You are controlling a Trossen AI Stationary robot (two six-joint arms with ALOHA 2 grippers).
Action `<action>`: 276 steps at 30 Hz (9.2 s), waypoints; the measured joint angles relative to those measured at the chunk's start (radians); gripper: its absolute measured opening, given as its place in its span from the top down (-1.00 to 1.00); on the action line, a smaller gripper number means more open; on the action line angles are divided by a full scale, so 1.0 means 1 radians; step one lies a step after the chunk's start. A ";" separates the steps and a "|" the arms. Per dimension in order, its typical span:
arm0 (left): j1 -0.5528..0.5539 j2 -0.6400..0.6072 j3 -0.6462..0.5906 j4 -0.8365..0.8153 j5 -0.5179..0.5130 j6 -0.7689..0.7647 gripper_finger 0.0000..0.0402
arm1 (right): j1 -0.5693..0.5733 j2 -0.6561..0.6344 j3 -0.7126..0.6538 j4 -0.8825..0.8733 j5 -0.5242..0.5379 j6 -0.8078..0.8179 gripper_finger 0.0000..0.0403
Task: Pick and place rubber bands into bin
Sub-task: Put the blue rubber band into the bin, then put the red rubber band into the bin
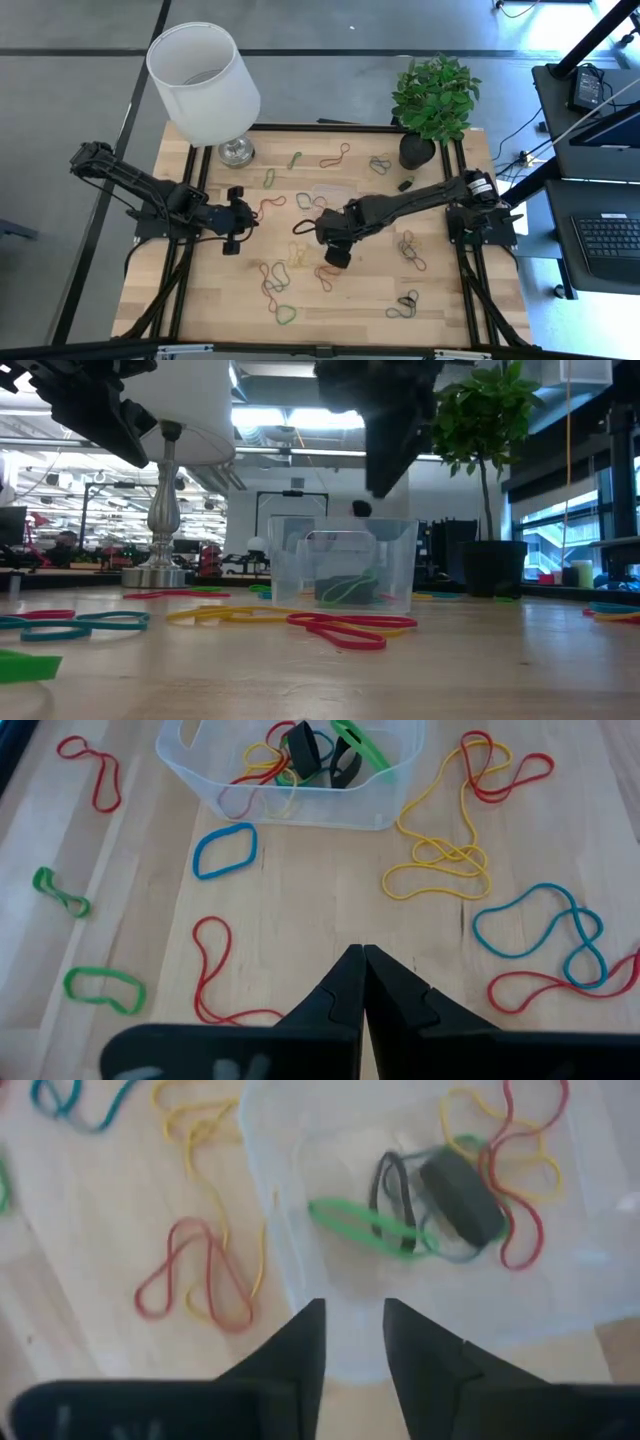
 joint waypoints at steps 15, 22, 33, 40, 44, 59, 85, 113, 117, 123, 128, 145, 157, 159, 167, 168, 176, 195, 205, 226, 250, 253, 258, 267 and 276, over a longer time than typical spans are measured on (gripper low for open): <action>-0.003 0.124 0.079 0.070 0.129 0.044 0.99 | 0.239 -0.368 -0.501 0.259 0.007 0.237 0.96; -0.003 0.363 0.230 0.066 0.124 -0.015 0.99 | 0.309 -0.668 -0.831 0.393 0.011 0.352 0.95; 0.000 0.655 0.350 0.058 0.158 -0.145 0.83 | 0.315 -1.011 -1.117 0.511 0.021 0.319 0.96; 0.000 0.789 0.344 0.044 0.186 -0.307 0.53 | 0.315 -1.074 -1.192 0.533 0.028 0.265 0.95; 0.000 0.851 0.344 0.043 0.242 -0.348 0.47 | 0.315 -1.077 -1.204 0.543 0.028 0.260 0.94; 0.000 0.894 0.360 0.021 0.268 -0.384 0.89 | 0.315 -1.077 -1.204 0.555 0.028 0.181 0.94; -0.042 0.898 0.425 -0.044 0.271 -0.463 0.62 | 0.315 -1.076 -1.204 0.562 0.037 0.162 0.94; -0.099 0.904 0.419 -0.076 0.148 -0.611 0.99 | 0.315 -1.073 -1.204 0.602 0.090 0.161 0.94; -0.097 0.880 0.490 -0.150 0.116 -0.599 0.99 | 0.315 -1.073 -1.204 0.604 0.090 0.161 0.94; -0.098 0.859 0.615 -0.244 0.055 -0.539 0.99 | 0.315 -1.073 -1.204 0.613 0.090 0.160 0.94; -0.098 0.841 0.736 -0.326 -0.022 -0.464 0.99 | 0.315 -1.069 -1.204 0.620 0.090 0.160 0.94; 0.094 0.839 1.063 -0.334 -0.199 0.032 0.99 | 0.315 -1.047 -1.204 0.719 0.147 0.192 0.94; 0.238 0.886 1.080 -0.237 -0.005 0.255 0.99 | 0.315 -0.997 -1.204 0.727 0.183 0.296 0.94; 0.238 0.908 1.080 -0.240 0.002 0.260 0.99 | 0.315 -0.982 -1.204 0.734 0.185 0.298 0.94; 0.234 1.044 1.078 -0.299 0.066 0.251 0.99 | 0.315 -0.937 -1.204 0.740 0.185 0.297 0.94; 0.235 1.061 1.078 -0.299 0.080 0.247 0.99 | 0.315 -0.932 -1.204 0.744 0.184 0.297 0.94; 0.228 1.179 1.078 -0.310 0.169 0.183 0.99 | 0.315 -0.922 -1.204 0.746 0.184 0.294 0.94; 0.209 1.197 1.078 -0.310 0.097 -0.043 0.52 | 0.315 -0.922 -1.204 0.744 0.180 0.268 0.94; 0.172 1.024 1.079 -0.325 0.044 -0.180 0.48 | 0.315 -0.922 -1.204 0.744 0.179 0.268 0.94; -0.119 0.966 1.078 -0.611 -0.017 -1.001 0.97 | 0.315 -0.922 -1.204 0.730 0.180 0.239 0.94; -0.149 0.967 0.620 -0.382 0.248 -1.792 0.31 | 0.315 -0.922 -1.204 0.743 0.180 0.244 0.94; -0.143 0.967 0.551 -0.309 0.279 -1.817 0.33 | 0.315 -0.922 -1.204 0.745 0.180 0.245 0.94; -0.144 0.962 0.469 -0.213 0.327 -1.833 0.38 | 0.315 -0.922 -1.204 0.750 0.180 0.246 0.94; -0.151 0.960 0.431 -0.193 0.333 -1.750 0.88 | 0.315 -0.922 -1.204 0.764 0.183 0.269 0.94; -0.160 0.921 0.472 -0.269 0.286 -1.708 0.99 | 0.315 -0.922 -1.204 0.764 0.183 0.267 0.94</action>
